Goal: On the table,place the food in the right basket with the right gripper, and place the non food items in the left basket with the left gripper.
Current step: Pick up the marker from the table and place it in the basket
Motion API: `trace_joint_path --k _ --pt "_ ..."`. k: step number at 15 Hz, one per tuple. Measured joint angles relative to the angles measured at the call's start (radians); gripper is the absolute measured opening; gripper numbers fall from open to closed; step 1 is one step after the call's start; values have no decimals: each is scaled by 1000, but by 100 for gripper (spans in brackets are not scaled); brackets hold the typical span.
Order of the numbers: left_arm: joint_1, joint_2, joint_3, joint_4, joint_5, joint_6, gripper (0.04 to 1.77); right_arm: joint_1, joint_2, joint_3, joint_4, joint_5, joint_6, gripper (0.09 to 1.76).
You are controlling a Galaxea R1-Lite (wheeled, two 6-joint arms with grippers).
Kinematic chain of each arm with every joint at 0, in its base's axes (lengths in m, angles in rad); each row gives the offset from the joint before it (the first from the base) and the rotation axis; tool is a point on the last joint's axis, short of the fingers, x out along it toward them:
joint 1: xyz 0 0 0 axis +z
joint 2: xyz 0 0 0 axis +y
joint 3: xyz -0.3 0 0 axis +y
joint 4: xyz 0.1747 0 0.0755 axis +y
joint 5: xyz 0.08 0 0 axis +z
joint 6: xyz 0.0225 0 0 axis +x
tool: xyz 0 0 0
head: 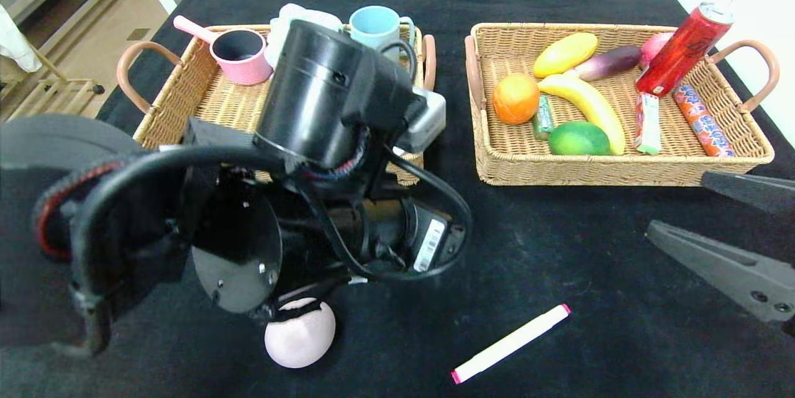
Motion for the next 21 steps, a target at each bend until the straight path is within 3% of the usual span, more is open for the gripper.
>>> trace_joint_path --k 3,10,21 --pt "-81 -3 91 -48 1 35 165 -13 -46 -34 84 0 1 171" --pt "-202 18 241 -149 10 121 169 -61 -111 -125 282 -5 0 171" --pt "-253 94 276 -192 83 155 170 -78 -175 -181 390 0 0 171"
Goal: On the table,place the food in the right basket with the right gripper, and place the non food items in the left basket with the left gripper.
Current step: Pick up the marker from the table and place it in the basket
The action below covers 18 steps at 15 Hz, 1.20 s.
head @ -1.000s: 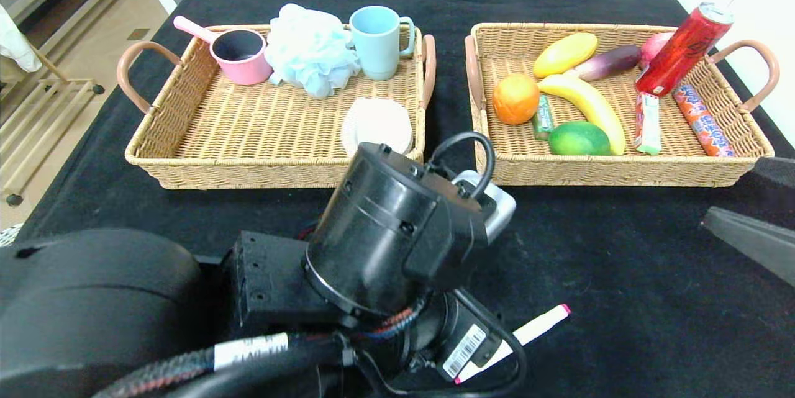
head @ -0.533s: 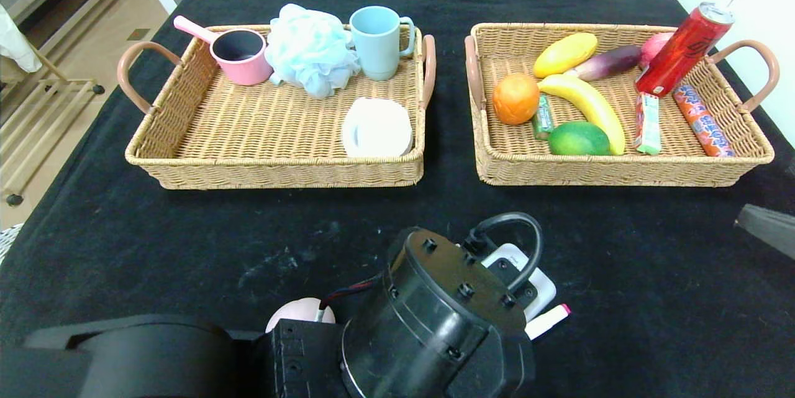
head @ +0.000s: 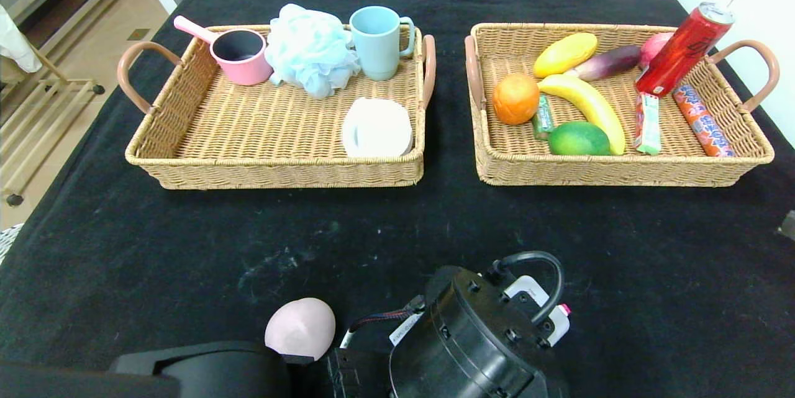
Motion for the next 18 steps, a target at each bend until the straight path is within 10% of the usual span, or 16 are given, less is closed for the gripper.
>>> trace_joint_path --k 11,18 --pt "-15 74 -4 -44 82 26 168 5 -7 3 1 1 -2 171" --pt "-16 88 5 -51 78 16 67 5 4 8 -1 1 -3 171"
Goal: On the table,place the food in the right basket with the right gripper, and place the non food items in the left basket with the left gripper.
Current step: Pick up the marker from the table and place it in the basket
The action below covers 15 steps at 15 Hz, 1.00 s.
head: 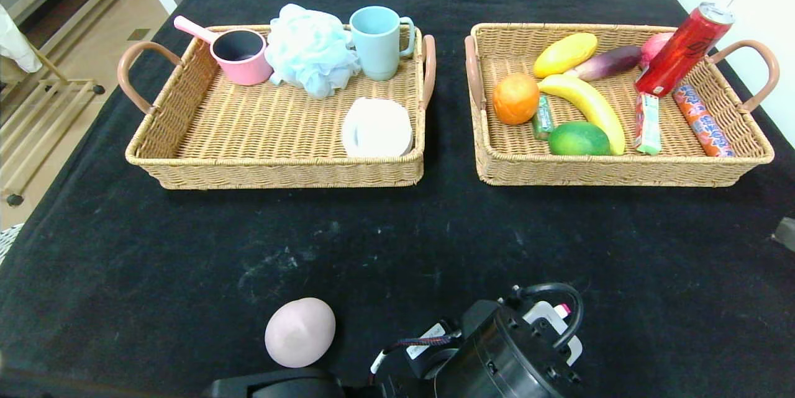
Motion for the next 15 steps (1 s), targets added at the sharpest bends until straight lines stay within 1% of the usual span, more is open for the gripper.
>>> trace_joint_path --k 1,2,15 --pt "0 0 0 0 0 1 20 0 1 0 0 0 0 171" --pt "0 0 1 -1 1 -1 24 0 3 1 0 0 -1 171" --pt "0 2 -5 -1 3 -7 24 0 15 5 1 1 -1 171"
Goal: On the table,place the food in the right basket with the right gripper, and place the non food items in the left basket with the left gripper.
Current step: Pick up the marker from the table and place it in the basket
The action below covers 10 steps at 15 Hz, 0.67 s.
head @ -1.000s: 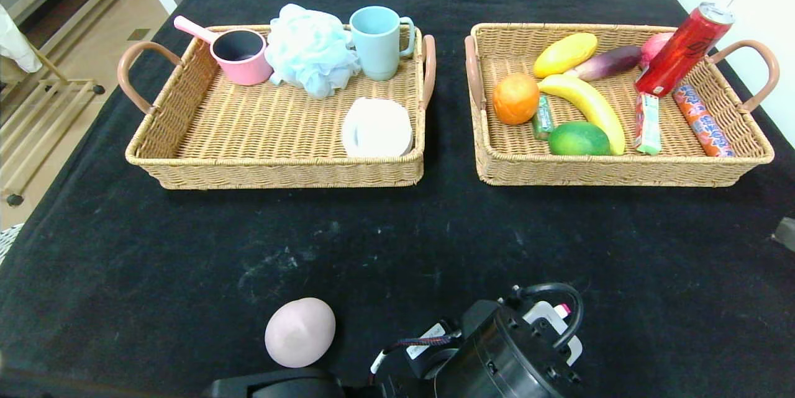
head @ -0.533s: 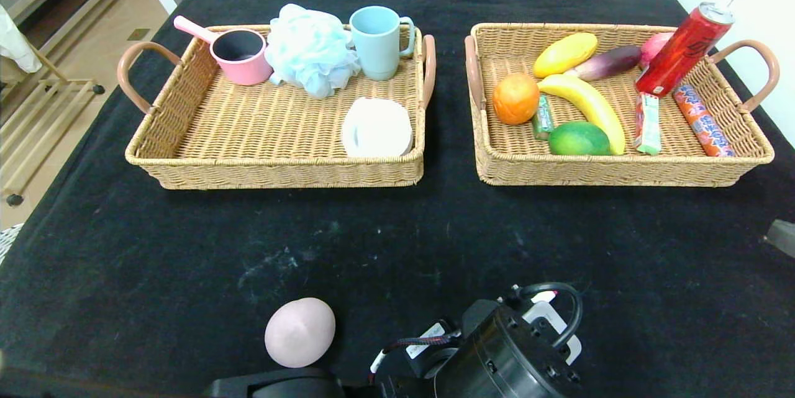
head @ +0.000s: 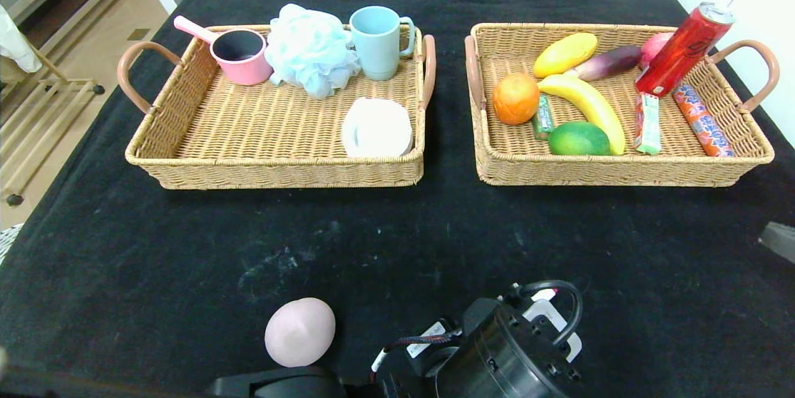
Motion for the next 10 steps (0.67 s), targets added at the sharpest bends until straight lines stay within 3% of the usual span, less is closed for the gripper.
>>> trace_joint_path --k 3,10 --pt "0 -3 -1 -4 5 0 24 3 3 3 -1 0 0 171" --pt "5 -51 37 -133 13 -8 24 -3 -7 -9 -3 -1 1 171"
